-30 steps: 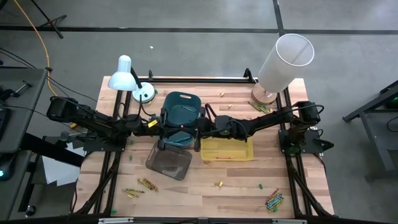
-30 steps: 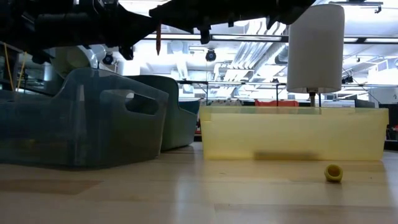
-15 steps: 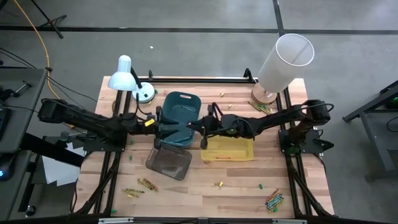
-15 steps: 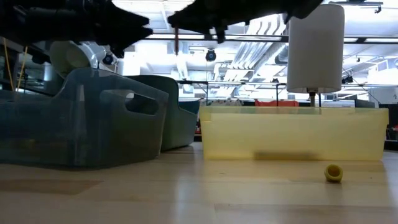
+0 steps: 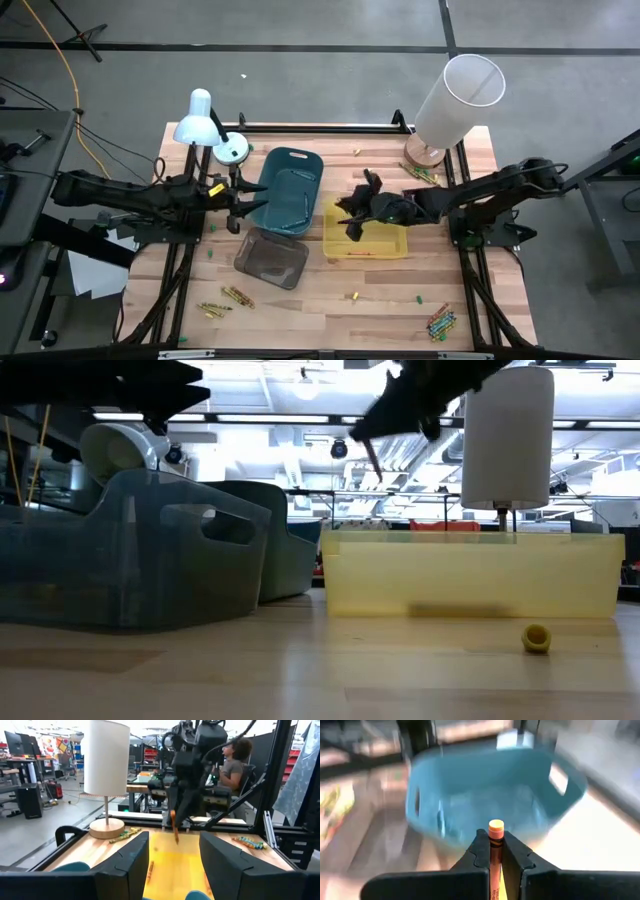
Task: Sort crayons
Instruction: Put the orange crayon into the yellow bin
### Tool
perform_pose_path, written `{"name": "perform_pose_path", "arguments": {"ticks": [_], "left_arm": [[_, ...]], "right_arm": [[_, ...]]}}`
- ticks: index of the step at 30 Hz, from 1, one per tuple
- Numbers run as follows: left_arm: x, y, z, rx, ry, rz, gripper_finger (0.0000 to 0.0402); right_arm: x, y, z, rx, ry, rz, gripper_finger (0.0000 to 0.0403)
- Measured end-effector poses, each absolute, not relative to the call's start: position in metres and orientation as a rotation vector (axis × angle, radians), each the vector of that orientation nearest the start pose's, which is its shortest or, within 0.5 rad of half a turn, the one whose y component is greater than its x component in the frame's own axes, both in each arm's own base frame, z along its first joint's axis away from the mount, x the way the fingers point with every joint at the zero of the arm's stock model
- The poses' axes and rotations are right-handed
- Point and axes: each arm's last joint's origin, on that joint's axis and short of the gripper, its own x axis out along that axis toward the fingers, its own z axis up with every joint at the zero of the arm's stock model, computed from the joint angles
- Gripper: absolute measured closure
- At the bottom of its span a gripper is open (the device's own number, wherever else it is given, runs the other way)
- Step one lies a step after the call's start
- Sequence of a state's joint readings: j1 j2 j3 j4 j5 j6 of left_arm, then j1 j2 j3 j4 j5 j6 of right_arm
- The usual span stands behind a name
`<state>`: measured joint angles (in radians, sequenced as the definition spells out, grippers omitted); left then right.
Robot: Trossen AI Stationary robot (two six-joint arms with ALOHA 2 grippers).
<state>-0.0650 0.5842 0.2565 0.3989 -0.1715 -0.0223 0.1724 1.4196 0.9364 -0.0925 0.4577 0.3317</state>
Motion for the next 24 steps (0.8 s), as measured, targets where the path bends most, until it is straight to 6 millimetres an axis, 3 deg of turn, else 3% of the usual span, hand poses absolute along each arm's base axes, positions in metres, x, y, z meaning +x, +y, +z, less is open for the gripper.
{"name": "perform_pose_path", "arguments": {"ticks": [8,13,16,24], "left_arm": [[0.147,-0.004,0.236,-0.034,-0.089,0.131,0.0240],[0.147,-0.004,0.236,-0.024,-0.091,0.131,0.0240],[0.147,-0.004,0.236,0.015,-0.089,0.134,0.0240],[0.147,-0.004,0.235,0.018,-0.084,0.138,0.0240]], "right_arm": [[0.313,0.040,0.210,0.174,0.991,-0.412,0.0400],[0.328,0.036,0.186,0.072,1.207,-0.401,0.0400],[0.334,0.033,0.183,0.046,1.279,-0.415,0.0400],[0.342,0.031,0.191,0.106,1.272,-0.385,0.0370]]}}
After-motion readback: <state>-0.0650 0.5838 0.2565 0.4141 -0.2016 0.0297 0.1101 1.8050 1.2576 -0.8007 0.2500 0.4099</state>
